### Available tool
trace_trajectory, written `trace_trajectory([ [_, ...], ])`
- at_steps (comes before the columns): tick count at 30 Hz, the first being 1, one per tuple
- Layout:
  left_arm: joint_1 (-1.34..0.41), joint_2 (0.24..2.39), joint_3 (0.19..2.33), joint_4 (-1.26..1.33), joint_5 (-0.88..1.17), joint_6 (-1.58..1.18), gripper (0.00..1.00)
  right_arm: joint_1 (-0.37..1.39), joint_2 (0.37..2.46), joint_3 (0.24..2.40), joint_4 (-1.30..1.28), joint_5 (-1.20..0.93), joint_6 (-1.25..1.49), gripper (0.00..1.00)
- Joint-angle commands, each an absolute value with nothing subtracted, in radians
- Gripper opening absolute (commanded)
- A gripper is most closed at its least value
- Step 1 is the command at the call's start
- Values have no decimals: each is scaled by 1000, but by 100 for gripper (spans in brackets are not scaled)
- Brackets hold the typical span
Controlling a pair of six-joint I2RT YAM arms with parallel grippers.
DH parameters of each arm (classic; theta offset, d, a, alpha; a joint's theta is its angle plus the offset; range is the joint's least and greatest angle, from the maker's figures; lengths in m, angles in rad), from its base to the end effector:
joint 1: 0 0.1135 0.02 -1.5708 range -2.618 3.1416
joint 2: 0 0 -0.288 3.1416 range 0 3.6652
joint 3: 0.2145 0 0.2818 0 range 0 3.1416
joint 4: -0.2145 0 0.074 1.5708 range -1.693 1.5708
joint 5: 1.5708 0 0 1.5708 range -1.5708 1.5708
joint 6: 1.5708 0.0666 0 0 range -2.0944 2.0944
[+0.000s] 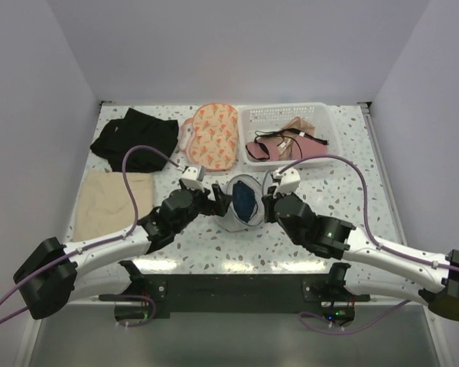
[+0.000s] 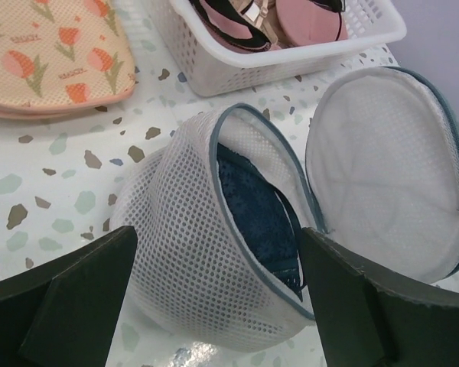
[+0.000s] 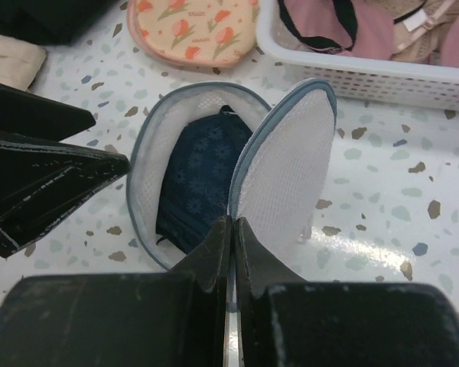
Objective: Unzip the laundry bag and remove the bra
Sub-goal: Open the laundry bag at the center of the board.
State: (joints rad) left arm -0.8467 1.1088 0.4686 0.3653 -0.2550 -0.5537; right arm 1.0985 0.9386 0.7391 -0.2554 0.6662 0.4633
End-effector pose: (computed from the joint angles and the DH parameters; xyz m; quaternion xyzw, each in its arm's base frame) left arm 0.1991 -0.1998 0.2174 0.0395 0.7936 -0.3082 0.5231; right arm 0.1482 0.1995 0.2945 -0.0859 0.8157 0.1552 0.5506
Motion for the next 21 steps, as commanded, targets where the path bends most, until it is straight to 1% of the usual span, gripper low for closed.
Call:
trace_trajectory([
  [1,-850,1164,540,459,-241,-503,93,1094,812,698,-319,820,569,0],
  [6,-850,1221,571,465,-252,-494,93,1094,698,657,-489,966,750,1],
  [8,-850,1230,581,466,-255,-491,93,1094,654,640,-544,1018,808,4],
  [12,-850,1246,597,454,-273,-492,93,1094,617,612,-673,1052,952,11],
  [17,-850,1258,609,446,-298,-491,93,1094,638,600,-805,1061,1123,27],
  [18,-850,1265,614,443,-299,-492,93,1095,653,601,-849,1066,1178,34],
  [21,-850,1281,630,431,-301,-491,93,1094,681,615,-931,1075,1284,43],
])
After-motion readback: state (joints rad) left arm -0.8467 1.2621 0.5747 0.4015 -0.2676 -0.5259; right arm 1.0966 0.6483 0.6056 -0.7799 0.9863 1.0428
